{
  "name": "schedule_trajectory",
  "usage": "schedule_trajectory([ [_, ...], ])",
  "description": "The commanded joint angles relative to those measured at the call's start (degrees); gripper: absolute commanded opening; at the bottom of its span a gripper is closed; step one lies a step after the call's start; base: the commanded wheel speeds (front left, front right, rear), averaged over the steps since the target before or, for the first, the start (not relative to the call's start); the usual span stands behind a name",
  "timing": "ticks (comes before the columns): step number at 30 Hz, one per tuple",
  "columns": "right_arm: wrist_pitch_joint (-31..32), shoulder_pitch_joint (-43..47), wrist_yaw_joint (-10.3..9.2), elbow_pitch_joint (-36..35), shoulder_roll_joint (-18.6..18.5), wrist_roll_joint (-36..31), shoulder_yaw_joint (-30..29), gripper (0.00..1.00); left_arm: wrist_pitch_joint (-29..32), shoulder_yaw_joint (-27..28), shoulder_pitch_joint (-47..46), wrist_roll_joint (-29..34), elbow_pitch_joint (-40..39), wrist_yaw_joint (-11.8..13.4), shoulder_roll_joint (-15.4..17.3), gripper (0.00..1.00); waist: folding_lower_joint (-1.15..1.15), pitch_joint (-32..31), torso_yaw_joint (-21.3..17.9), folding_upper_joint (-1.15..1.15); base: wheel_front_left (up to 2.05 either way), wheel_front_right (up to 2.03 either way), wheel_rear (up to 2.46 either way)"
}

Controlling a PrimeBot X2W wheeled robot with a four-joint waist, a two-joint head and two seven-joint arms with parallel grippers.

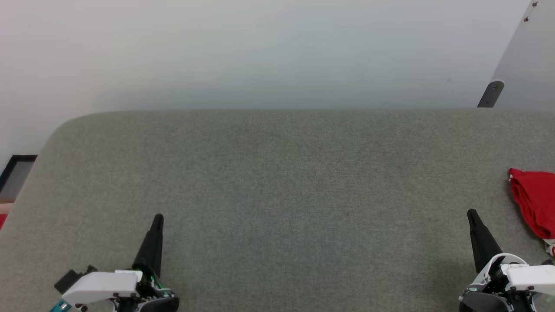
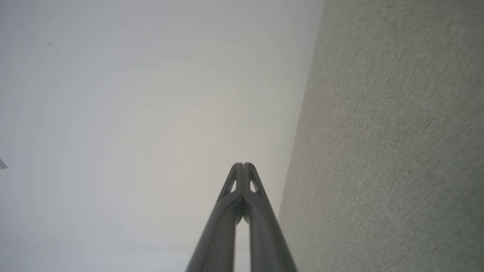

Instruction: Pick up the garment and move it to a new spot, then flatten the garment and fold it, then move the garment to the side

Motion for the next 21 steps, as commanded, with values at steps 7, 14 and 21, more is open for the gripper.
schedule_trajectory([
  [7, 0.1, -0.2, 0.02, 0.0, 0.2, 0.1, 0.0, 0.0, 0.1, 0.2, -0.6, 0.0, 0.1, -0.3, -0.1, 0.0, 0.0, 0.0, 0.0, 0.0, 0.0, 0.0, 0.0],
  [14, 0.1, -0.2, 0.02, 0.0, 0.2, 0.1, 0.0, 0.0, 0.1, 0.2, -0.6, 0.0, 0.1, -0.3, -0.1, 0.0, 0.0, 0.0, 0.0, 0.0, 0.0, 0.0, 0.0],
  [21, 0.0, -0.2, 0.02, 0.0, 0.2, 0.1, 0.0, 0.0, 0.1, 0.2, -0.6, 0.0, 0.1, -0.3, -0.2, 0.0, 0.0, 0.0, 0.0, 0.0, 0.0, 0.0, 0.0],
])
